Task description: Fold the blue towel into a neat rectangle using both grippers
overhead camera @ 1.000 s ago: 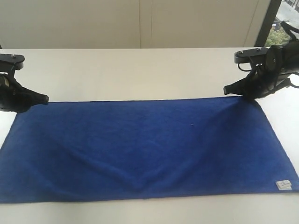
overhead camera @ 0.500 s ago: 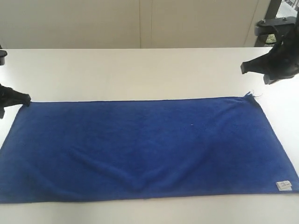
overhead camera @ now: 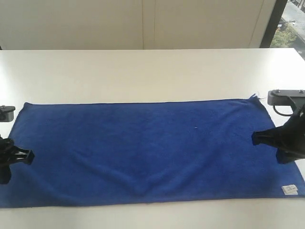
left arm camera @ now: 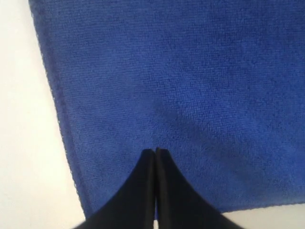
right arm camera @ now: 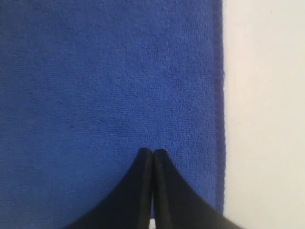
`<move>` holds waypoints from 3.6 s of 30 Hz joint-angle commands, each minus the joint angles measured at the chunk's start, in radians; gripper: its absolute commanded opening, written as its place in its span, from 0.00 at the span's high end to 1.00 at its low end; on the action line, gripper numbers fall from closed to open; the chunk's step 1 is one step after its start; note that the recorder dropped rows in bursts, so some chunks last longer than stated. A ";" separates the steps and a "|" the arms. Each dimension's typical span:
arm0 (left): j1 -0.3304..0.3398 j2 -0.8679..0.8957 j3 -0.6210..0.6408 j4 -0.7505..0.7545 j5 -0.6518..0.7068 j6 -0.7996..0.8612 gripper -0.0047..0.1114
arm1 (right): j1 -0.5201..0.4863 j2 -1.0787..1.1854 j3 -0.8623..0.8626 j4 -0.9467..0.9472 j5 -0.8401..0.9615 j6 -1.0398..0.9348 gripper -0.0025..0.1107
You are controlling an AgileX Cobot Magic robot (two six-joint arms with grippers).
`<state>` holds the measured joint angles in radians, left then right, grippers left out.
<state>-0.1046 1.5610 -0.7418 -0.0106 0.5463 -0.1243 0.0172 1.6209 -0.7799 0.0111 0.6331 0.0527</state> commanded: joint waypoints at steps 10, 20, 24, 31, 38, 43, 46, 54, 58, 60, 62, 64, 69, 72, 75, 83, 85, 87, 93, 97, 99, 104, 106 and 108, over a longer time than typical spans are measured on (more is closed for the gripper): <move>0.000 0.034 0.033 0.147 0.029 -0.127 0.96 | -0.007 0.093 0.024 -0.031 0.019 0.055 0.98; 0.000 0.089 0.033 0.161 0.065 -0.132 0.96 | -0.007 0.093 0.024 -0.034 0.061 0.059 0.98; 0.000 0.089 0.033 0.186 0.096 -0.150 0.96 | -0.007 0.093 0.024 -0.037 0.075 0.059 0.98; 0.000 0.089 0.033 0.191 0.101 -0.152 0.96 | -0.007 0.093 0.024 -0.074 0.080 0.109 0.98; 0.000 0.089 0.033 0.191 0.102 -0.152 0.96 | -0.007 0.092 0.019 -0.071 0.064 0.108 0.98; 0.000 0.086 0.012 0.191 0.099 -0.147 0.96 | -0.007 0.060 0.014 -0.067 -0.037 0.108 0.98; 0.000 0.044 -0.005 0.193 0.087 -0.133 0.96 | -0.007 0.014 0.014 -0.067 -0.068 0.108 0.98; 0.000 -0.287 -0.005 0.206 0.050 -0.142 0.96 | -0.007 -0.287 0.014 -0.067 -0.064 0.106 0.98; 0.003 -0.354 -0.012 0.206 0.052 -0.159 0.96 | -0.007 -0.267 -0.030 -0.065 -0.007 0.102 0.98; 0.003 -0.350 -0.048 0.206 0.111 -0.157 0.96 | -0.009 -0.194 -0.113 -0.063 0.057 0.066 0.98; 0.003 -0.359 -0.099 0.200 0.177 -0.143 0.96 | -0.009 -0.150 -0.180 -0.059 0.118 0.036 0.98; 0.003 -0.377 -0.149 0.196 0.220 -0.123 0.96 | -0.009 -0.121 -0.221 -0.046 0.143 0.005 0.98; 0.003 -0.467 -0.233 0.025 0.349 0.034 0.96 | -0.028 -0.049 -0.227 -0.041 0.106 -0.008 0.98; 0.003 -0.535 -0.236 -0.020 0.371 0.089 0.96 | -0.054 0.011 -0.227 -0.041 0.090 -0.006 0.98; 0.045 -0.555 -0.238 -0.018 0.366 0.107 0.96 | -0.059 0.056 -0.227 -0.041 0.076 -0.008 0.98; 0.202 -0.450 -0.303 -0.414 0.467 0.398 0.96 | -0.059 0.089 -0.225 -0.033 0.065 -0.008 0.98; 0.202 -0.421 -0.315 -0.418 0.460 0.408 0.96 | -0.059 0.089 -0.225 -0.033 0.068 -0.008 0.98; 0.202 -0.404 -0.317 -0.323 0.440 0.333 0.96 | -0.059 0.089 -0.225 -0.033 0.067 -0.006 0.98; 0.202 -0.409 -0.317 0.038 0.443 0.016 0.96 | -0.059 0.099 -0.197 -0.033 0.006 -0.006 0.87; 0.202 -0.413 -0.317 0.041 0.428 0.011 0.96 | -0.059 0.134 -0.172 -0.033 -0.037 -0.006 0.76; 0.202 -0.413 -0.317 0.043 0.419 0.019 0.96 | -0.059 0.149 -0.165 -0.033 -0.059 -0.006 0.70; 0.202 -0.413 -0.317 0.046 0.438 0.028 0.96 | -0.059 0.167 -0.159 -0.049 -0.105 -0.006 0.63; 0.202 -0.413 -0.317 0.046 0.419 0.030 0.96 | -0.059 0.185 -0.159 -0.059 -0.112 -0.006 0.63; 0.202 -0.413 -0.317 0.046 0.396 0.030 0.96 | -0.059 0.214 -0.164 -0.076 -0.130 -0.008 0.63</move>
<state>0.0944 1.1596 -1.0544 0.0420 0.9503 -0.0955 -0.0361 1.8179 -0.9451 -0.0398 0.5219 0.0584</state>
